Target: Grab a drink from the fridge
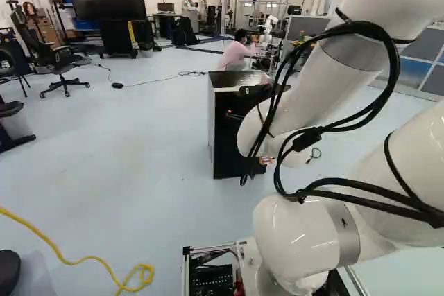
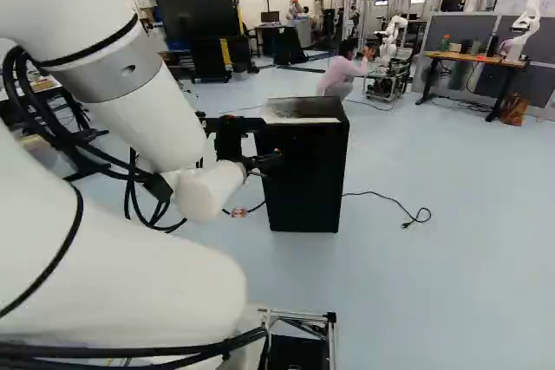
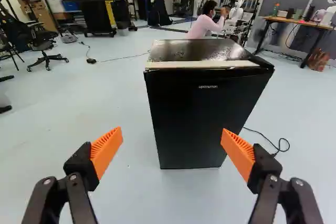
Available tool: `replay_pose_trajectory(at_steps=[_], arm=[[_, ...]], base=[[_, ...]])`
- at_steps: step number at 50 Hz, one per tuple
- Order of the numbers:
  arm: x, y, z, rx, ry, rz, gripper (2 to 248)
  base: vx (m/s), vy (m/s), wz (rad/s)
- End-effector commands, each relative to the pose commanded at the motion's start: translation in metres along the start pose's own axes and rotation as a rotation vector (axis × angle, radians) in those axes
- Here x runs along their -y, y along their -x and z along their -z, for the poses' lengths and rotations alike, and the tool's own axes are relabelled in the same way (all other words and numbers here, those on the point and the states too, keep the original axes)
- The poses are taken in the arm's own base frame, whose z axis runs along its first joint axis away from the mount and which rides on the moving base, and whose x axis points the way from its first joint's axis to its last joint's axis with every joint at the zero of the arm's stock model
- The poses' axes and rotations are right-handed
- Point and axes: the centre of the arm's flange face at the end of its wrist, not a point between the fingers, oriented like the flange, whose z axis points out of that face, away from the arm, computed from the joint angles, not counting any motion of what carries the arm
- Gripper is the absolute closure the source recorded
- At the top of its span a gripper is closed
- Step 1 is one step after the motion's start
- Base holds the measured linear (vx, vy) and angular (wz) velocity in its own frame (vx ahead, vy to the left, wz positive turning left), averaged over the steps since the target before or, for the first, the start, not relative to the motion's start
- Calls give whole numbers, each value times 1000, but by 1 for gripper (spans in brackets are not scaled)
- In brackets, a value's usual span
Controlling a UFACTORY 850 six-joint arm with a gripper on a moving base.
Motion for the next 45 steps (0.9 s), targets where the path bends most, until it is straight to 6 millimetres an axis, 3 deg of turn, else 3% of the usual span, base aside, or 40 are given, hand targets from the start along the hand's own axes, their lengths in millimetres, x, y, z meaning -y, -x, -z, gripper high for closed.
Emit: replay_pose_trajectory(at_steps=[14, 45], arm=[[0, 0, 0, 0, 0, 0, 3], [0, 0, 0, 0, 0, 0, 3]], base=[[144, 33, -33], [101, 92, -24]])
